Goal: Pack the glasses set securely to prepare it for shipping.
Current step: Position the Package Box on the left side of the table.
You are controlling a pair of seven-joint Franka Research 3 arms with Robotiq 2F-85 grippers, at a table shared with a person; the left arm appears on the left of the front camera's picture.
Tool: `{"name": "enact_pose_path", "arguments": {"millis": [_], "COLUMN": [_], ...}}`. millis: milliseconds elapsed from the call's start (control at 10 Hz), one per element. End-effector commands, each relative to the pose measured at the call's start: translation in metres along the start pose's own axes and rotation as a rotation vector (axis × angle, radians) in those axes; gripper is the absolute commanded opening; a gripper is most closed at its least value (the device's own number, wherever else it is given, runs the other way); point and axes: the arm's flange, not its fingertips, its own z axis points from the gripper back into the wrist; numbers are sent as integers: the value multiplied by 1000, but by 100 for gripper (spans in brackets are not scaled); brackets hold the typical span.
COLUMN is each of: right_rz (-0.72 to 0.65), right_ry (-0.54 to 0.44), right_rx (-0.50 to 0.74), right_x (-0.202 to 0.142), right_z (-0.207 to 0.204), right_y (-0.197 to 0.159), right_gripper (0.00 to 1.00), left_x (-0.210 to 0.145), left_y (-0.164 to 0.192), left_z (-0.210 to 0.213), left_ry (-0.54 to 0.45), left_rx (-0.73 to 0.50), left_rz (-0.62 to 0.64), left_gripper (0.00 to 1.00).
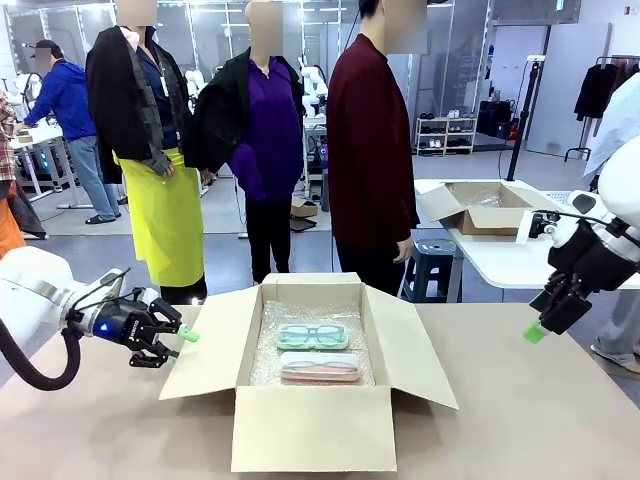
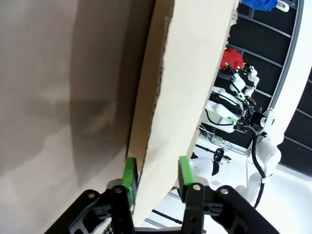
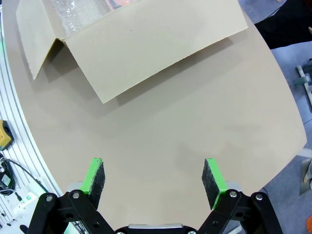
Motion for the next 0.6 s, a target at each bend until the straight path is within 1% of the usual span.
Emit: {"name": "enact_pose_path", "arguments": {"millis": [0, 100, 300, 400, 500], "right_rz": [20, 20, 20, 20, 20], "right_ry": [5, 5, 5, 5, 5], "right_rx": [-7, -7, -7, -7, -7], "right_x": [1, 1, 1, 1, 1], "right_z": [1, 1, 1, 1, 1], "right_y": [-1, -1, -1, -1, -1], "right_gripper": [100, 100, 100, 100, 100], "left_x": [-5, -7, -7, -7, -6], "left_y": [-5, -6, -6, -8, -8], "left_z": [13, 15, 18, 20, 22], "left_ry": [13, 29, 47, 80, 79], "left_rx": [-93, -105, -117, -144, -145], "left_rz": [-57, -84, -107, -100, -108], "left_gripper": [5, 0, 0, 0, 0]}}
